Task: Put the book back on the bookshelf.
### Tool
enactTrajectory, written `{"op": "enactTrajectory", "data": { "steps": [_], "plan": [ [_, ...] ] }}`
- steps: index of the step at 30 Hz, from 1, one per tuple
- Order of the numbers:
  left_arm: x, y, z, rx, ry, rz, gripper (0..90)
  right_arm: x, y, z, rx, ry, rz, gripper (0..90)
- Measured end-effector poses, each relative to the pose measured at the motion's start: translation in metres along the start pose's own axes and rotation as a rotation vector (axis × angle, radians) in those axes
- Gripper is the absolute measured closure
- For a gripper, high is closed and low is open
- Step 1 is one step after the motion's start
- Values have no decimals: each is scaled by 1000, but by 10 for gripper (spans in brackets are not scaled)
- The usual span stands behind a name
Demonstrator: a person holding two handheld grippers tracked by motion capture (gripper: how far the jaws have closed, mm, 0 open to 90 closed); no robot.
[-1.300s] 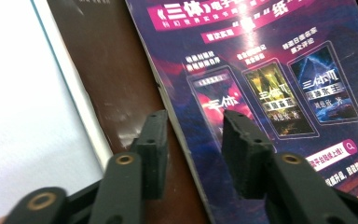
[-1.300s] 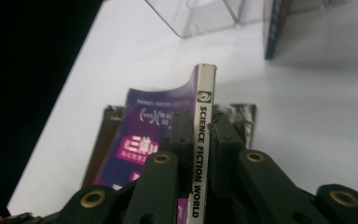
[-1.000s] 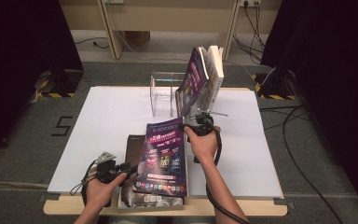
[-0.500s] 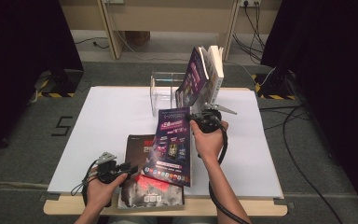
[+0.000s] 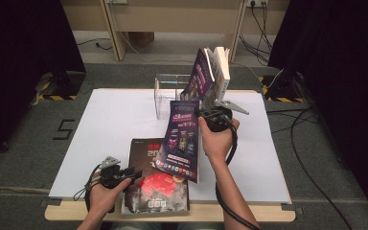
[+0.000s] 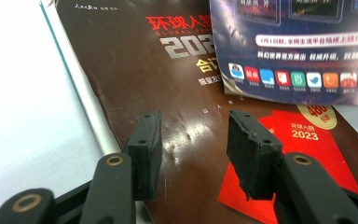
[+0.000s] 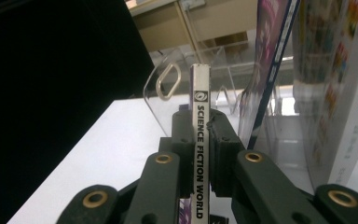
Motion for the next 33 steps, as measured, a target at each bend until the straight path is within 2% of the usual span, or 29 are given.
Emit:
{"op": "enactTrajectory", "data": {
  "steps": [15,33],
  "plan": [
    [1,0,-1,1,-4,1,546,-28,-1,7,45,107,22,835],
    [1,-1,-1,2,-8,0,546,-59,0,-5,81,166,44,835]
  ]
}}
Point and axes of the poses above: each handheld gripper's, and its own axes: z roughly backward along the jaws, x roughly out of its underside, y roughly to its right, the point moved 1 cm from there along -z, roughly forward along the jaws, and after that the axes turned 7 degrees about z, right-handed, at the moved point
